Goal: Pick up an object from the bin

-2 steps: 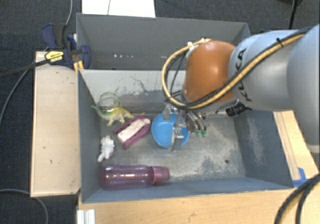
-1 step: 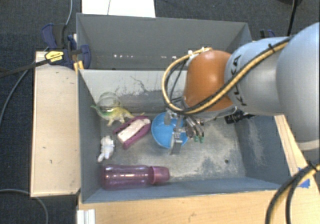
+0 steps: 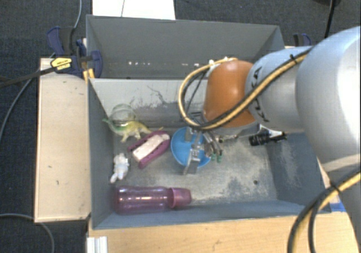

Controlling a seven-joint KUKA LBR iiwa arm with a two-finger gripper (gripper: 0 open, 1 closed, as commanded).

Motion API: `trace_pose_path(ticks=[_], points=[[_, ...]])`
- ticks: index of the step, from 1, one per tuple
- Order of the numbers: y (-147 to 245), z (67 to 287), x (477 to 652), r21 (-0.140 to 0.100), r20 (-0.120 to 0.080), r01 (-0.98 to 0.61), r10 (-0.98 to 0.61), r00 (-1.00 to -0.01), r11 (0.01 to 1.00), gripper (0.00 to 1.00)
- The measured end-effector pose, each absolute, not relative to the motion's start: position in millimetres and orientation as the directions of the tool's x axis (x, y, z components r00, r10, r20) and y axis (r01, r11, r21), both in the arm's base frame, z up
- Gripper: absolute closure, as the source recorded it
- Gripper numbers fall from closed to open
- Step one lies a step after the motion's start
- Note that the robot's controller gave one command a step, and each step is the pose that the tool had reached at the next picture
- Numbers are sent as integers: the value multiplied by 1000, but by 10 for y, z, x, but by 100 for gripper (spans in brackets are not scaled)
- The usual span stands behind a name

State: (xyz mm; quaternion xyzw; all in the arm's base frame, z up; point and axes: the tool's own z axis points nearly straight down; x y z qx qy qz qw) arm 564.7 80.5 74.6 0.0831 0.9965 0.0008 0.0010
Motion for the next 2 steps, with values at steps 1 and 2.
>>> trace_pose_path(ticks=[1, 2], points=[[933, 706, 5704, 2, -11, -147, -147, -989, 989, 100], [933, 706, 5704, 2, -11, -146, -146, -989, 989, 100]])
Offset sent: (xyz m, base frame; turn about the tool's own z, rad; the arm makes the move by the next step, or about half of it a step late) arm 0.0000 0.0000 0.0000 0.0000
